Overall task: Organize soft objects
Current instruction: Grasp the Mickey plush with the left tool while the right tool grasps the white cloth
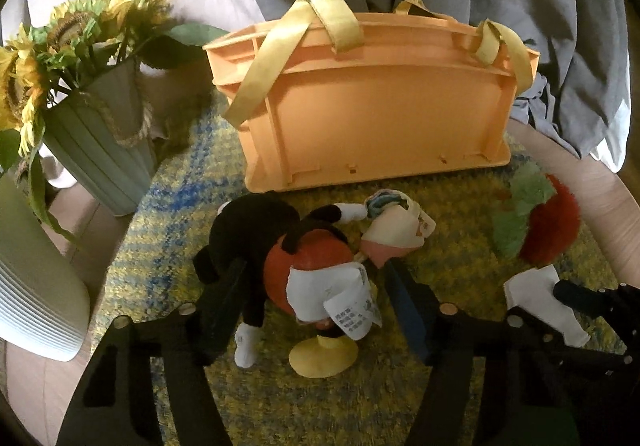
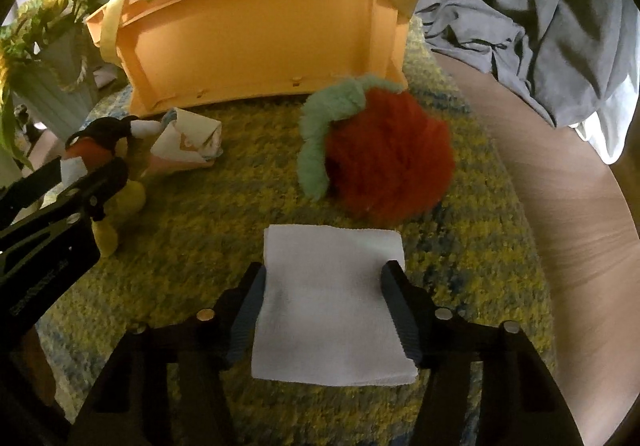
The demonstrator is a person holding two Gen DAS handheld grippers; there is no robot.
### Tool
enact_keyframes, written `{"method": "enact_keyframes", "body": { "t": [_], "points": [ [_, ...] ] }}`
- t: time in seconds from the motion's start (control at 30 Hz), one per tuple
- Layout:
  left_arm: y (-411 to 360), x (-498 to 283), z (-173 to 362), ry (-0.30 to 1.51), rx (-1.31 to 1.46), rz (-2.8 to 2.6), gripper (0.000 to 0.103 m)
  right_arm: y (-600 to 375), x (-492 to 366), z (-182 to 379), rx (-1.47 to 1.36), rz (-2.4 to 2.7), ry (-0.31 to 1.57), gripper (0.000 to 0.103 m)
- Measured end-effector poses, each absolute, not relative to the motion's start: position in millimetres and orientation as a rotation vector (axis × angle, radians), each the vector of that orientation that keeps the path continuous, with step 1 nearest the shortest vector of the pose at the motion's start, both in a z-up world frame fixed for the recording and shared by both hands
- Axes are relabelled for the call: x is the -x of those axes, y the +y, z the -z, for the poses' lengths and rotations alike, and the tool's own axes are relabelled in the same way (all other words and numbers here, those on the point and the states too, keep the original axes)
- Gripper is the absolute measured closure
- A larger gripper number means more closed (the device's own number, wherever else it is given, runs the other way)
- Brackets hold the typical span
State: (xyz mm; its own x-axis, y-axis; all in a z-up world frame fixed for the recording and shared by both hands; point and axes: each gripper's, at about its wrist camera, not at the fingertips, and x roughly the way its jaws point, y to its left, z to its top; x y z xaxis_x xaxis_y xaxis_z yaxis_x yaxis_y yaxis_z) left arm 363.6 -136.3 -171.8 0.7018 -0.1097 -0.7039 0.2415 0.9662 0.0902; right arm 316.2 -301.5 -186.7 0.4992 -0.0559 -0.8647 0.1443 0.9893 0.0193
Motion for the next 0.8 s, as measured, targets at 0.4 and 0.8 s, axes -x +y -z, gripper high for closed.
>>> {"method": "enact_keyframes", "body": {
  "t": [0.4,0.8],
  "points": [
    [-130.9,-359.8,169.8,0.758,-0.181,0.174,0.053,-308.0,-318.3,178.1,-0.087,0.17,1.037,0.084],
    [-116.3,-346.4,155.0,0.737,-0.135,0.186,0.056,-293.5,-309.9,152.0,-0.083,0.111,0.958,0.088]
  ]
}}
